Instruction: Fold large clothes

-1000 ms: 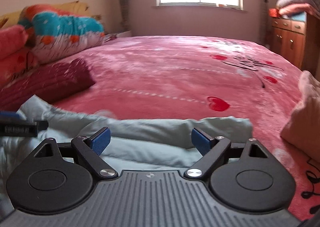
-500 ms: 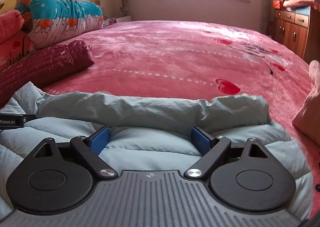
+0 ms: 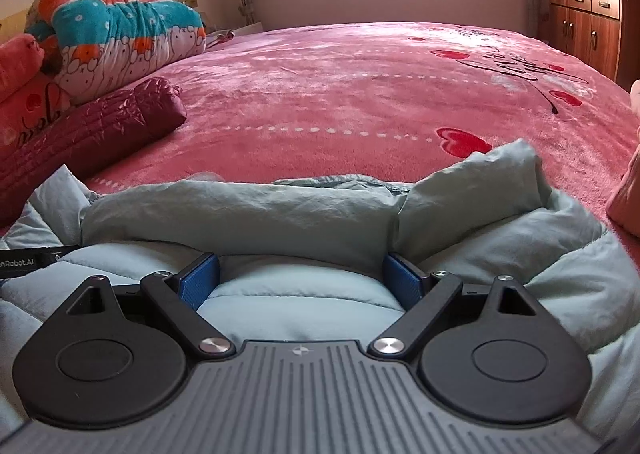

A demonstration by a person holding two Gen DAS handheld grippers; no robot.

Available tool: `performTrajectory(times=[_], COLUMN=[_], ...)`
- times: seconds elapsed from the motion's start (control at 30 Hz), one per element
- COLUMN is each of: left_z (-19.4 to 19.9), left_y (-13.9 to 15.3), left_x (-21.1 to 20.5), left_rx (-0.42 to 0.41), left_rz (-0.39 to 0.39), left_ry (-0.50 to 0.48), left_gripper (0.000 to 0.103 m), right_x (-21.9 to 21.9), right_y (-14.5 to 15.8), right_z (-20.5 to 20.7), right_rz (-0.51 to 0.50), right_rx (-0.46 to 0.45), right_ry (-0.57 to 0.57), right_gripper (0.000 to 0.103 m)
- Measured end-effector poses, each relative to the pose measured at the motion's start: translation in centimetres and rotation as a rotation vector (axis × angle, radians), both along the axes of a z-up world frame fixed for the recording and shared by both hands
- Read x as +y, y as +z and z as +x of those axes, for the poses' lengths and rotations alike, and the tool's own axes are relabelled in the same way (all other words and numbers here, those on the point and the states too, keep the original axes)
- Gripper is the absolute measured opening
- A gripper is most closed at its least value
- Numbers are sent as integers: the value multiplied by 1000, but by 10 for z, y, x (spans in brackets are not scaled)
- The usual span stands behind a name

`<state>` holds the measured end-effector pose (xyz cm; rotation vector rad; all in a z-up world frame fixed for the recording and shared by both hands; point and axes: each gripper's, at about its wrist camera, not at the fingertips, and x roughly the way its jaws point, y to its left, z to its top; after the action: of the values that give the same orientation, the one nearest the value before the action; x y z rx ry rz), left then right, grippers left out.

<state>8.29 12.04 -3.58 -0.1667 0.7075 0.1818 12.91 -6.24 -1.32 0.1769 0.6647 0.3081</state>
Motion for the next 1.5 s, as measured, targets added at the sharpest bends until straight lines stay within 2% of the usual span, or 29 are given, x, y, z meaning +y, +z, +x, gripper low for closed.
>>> performTrajectory(times=[0.1,0.23,0.37,0.5,0.6,0.8,0.93,1.03,1.13,1.23,1.33,1.5], left_z=[-4,-13,-12,-2,3,8,6,-4,-17,-30,-45,-58], left_y=[10,33,37,18,12,1,4,20,39,53,54,35], left_x=[-3,-16,-30,-34,-25,-19,-15,-8,12,44,78,102], left_rx=[-18,-117,-162,-109,-89,-73,-63,-72,-90,-98,-101,-68], left_rz=[35,76,67,99,44,-10,-33,-54,-118,-255,-401,-551], left_ry=[-1,-42,-131,-148,-132,-123,-113,-91,-65,-38,-2,8], left_gripper=[95,94,95,95,98,103,101,99,99,99,99,99], right_x=[-2,-16,-34,-52,-62,-69,-75,-90,-115,-151,-191,-232], right_y=[13,28,22,7,-3,-16,-14,0,19,23,10,-22], right_z=[-4,-9,0,10,17,19,13,1,-17,-37,-60,-101], right_rz=[-35,-92,-110,-90,-38,30,48,91,139,218,361,631], right_rx=[-19,-79,-44,15,52,78,87,84,55,79,141,224], right_ry=[-23,-78,-141,-191,-219,-235,-229,-253,-297,-350,-395,-411], right_gripper=[103,103,103,103,103,103,103,103,103,103,103,103])
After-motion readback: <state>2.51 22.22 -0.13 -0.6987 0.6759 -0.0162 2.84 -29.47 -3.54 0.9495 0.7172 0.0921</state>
